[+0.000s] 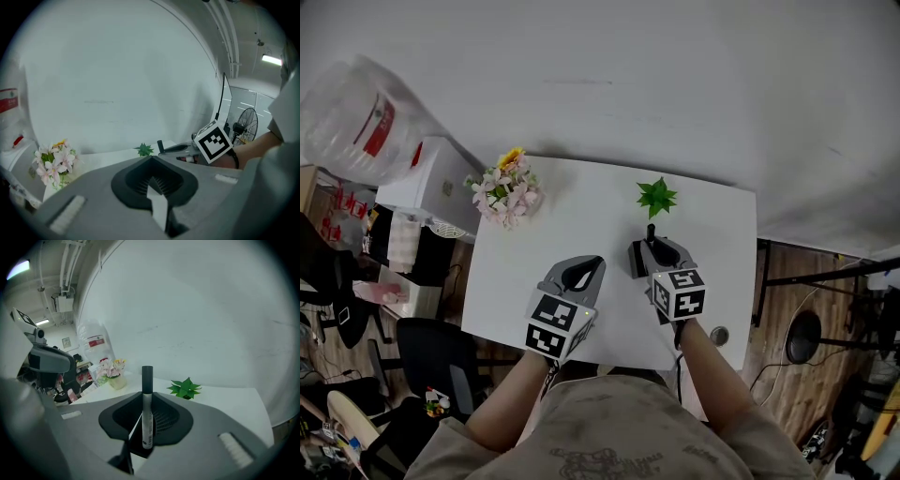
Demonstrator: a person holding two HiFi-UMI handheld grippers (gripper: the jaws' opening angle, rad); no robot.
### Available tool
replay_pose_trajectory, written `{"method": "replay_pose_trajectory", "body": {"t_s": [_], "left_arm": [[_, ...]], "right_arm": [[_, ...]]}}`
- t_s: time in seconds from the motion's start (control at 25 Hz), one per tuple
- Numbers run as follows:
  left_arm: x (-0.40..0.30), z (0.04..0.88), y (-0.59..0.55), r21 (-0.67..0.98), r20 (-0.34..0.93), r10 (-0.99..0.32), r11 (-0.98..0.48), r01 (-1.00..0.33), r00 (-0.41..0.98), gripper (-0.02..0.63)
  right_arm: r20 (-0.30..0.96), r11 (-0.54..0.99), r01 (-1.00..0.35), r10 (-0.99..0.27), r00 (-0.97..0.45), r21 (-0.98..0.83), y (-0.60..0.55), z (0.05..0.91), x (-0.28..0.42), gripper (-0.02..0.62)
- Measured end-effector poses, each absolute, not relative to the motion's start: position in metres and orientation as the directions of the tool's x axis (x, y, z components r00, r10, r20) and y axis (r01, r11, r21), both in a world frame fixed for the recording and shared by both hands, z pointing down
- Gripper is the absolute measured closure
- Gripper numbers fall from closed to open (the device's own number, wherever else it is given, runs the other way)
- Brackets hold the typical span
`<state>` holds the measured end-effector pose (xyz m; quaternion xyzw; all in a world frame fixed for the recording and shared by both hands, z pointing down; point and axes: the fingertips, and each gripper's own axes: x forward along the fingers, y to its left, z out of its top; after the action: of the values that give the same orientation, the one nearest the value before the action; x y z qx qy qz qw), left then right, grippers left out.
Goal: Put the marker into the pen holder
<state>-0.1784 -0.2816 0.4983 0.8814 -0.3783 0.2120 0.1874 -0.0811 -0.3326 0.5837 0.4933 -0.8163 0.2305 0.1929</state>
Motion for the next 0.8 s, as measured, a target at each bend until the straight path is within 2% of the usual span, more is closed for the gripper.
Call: {"method": "replay_pose_trajectory", "body": {"t_s": [0.36, 0.8], "left_arm": [[-0.187, 0.512, -0.274, 0.183, 0.540, -0.587, -0.618, -0.765, 0.604, 0.606], [-0.191, 0.520, -0.268, 0.184, 0.559, -0.585, -0.603, -0.777, 0.587, 0.606]], "right_arm": [[0.650, 0.453, -0.882, -0.634, -0.420, -0.128, -0.329, 0.622, -0.082, 0.505], [0.701, 0.507, -0.859, -0.589, -0.401, -0.065, -0.323, 0.630, -0.087, 0.493]]}}
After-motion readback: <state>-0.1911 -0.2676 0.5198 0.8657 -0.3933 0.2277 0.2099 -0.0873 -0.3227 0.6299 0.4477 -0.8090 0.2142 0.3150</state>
